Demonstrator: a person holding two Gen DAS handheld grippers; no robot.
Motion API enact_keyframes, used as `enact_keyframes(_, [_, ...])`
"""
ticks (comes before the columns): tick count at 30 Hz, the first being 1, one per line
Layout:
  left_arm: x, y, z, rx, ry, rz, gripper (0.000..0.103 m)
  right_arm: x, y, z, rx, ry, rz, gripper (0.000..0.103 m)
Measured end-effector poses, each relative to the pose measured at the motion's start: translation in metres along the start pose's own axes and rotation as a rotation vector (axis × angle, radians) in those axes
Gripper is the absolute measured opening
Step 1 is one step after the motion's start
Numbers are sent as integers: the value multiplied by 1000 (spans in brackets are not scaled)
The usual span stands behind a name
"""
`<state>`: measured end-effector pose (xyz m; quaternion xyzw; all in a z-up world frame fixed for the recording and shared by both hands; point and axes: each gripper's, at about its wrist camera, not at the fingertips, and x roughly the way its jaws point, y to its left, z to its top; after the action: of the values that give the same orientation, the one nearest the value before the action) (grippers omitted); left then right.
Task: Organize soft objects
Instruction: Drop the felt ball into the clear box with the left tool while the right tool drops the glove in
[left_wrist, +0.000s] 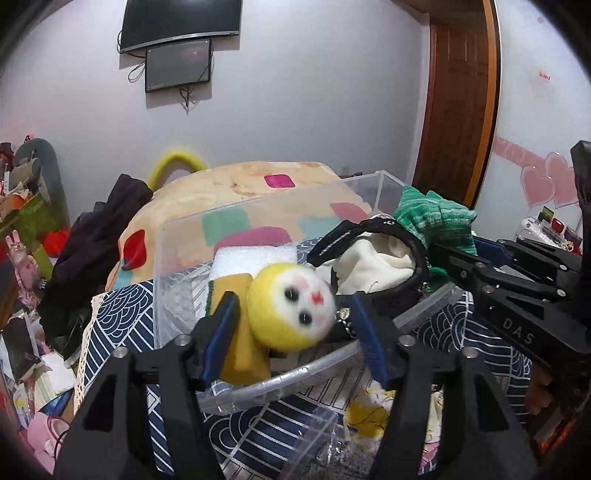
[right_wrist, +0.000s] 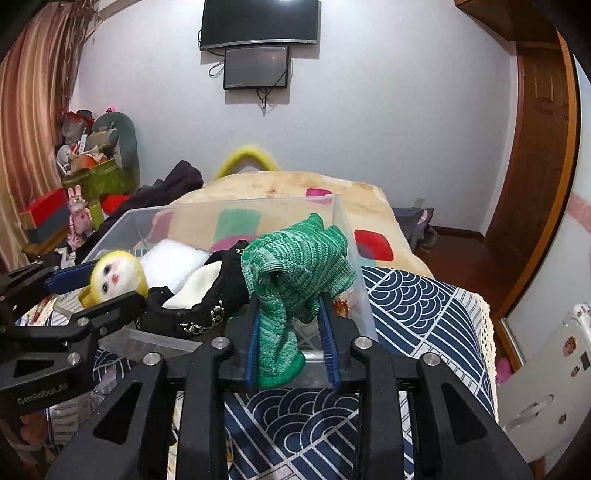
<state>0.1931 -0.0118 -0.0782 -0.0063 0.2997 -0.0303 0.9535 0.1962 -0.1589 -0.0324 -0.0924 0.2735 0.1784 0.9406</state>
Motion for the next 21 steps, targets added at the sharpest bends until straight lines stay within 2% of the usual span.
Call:
enact_keyframes(4, [-8,-2,-1,-1,-4,-2,69,-7,-2,1,9,1,24,44])
enact_keyframes(7, [-16,-4,-1,8,-18,2,71,-14,2,1,-11,-19,3,55])
enact_keyframes(14, [-47,-7,0,23,-82,18,87,-34,-1,4,1,-69,14,68])
enact_keyframes(21, [-76,0,-5,-8,-108,21,95,-60,4,-1,3,-118,43,79])
